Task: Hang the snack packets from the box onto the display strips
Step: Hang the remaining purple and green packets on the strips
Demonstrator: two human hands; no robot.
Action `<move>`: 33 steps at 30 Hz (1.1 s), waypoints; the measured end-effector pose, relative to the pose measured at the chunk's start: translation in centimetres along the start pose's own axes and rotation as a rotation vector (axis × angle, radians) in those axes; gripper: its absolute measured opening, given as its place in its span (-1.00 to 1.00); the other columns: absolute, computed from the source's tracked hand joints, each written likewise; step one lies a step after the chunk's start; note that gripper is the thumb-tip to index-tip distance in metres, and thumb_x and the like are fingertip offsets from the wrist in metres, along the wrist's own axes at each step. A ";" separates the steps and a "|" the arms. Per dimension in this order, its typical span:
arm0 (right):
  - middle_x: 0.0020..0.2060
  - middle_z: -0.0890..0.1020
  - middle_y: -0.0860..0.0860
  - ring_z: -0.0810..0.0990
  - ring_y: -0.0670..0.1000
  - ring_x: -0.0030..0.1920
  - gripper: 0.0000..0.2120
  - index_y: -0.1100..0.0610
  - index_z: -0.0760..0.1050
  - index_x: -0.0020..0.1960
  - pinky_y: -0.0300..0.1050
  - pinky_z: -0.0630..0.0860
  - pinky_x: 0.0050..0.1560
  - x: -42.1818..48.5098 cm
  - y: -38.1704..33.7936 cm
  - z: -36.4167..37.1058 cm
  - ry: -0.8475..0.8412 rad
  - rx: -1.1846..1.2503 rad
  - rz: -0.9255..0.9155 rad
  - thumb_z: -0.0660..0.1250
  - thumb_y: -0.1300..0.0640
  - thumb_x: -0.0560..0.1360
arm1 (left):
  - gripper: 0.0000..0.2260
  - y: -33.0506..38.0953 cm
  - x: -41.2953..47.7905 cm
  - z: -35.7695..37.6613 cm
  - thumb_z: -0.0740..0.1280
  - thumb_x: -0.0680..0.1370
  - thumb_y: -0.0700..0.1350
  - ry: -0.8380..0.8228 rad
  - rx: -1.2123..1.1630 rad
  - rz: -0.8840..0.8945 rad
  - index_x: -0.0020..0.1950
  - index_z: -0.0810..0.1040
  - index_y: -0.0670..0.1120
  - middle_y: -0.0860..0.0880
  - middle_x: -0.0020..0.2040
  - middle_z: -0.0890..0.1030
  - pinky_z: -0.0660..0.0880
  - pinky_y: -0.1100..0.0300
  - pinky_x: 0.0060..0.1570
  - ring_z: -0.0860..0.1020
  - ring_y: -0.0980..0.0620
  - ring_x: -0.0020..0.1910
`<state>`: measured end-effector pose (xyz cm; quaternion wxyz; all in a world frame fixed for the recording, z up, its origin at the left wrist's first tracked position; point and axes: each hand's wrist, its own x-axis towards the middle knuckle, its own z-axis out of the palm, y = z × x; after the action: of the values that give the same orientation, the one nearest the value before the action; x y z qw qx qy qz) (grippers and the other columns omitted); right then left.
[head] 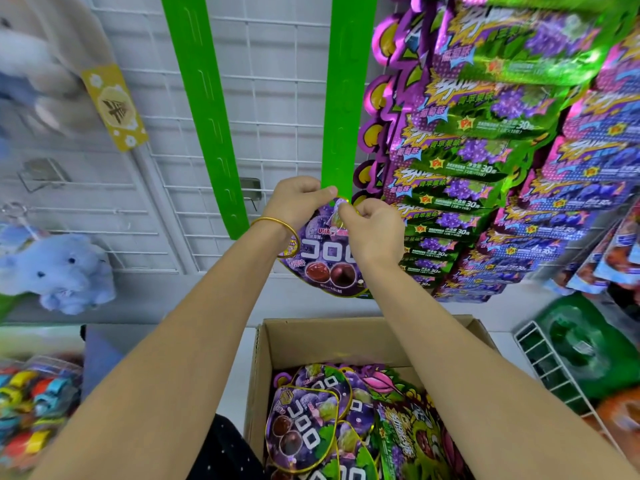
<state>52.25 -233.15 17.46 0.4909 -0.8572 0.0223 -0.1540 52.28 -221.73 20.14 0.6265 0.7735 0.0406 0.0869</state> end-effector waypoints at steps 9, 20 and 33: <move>-0.53 0.22 0.00 0.20 0.03 -0.41 -0.56 0.09 0.16 -0.49 -0.12 0.12 -0.40 -0.2 -0.1 0.4 -0.024 0.047 0.002 0.33 0.03 0.41 | -0.84 -0.4 0.1 -0.8 0.37 0.48 -0.13 -0.001 -0.022 0.002 -0.13 0.52 -0.23 -0.16 -0.25 0.38 0.27 0.16 -0.29 0.32 -0.03 -0.26; -0.52 0.19 0.00 0.19 0.05 -0.38 -0.53 0.08 0.13 -0.50 -0.13 0.13 -0.35 0.1 0.0 0.6 -0.058 0.080 -0.008 0.34 0.05 0.42 | -0.78 -0.7 0.2 -0.7 0.36 0.49 -0.15 0.019 -0.006 0.024 -0.35 0.45 -0.08 -0.04 -0.37 0.44 0.34 0.25 -0.31 0.39 0.07 -0.37; -0.53 0.22 0.01 0.20 0.05 -0.41 -0.47 0.09 0.13 -0.48 -0.08 0.16 -0.35 -0.7 2.6 1.1 -0.144 0.039 -0.021 0.34 -0.11 0.46 | -0.87 -0.7 -0.4 -1.1 0.34 0.51 -0.11 0.036 0.012 -0.010 -0.02 0.55 -0.14 0.04 -0.24 0.54 0.42 0.48 -0.40 0.48 0.21 -0.30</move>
<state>52.17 -233.45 14.63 0.5060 -0.8567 -0.0250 -0.0975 51.76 -220.59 19.63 0.6215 0.7753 0.0560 0.0973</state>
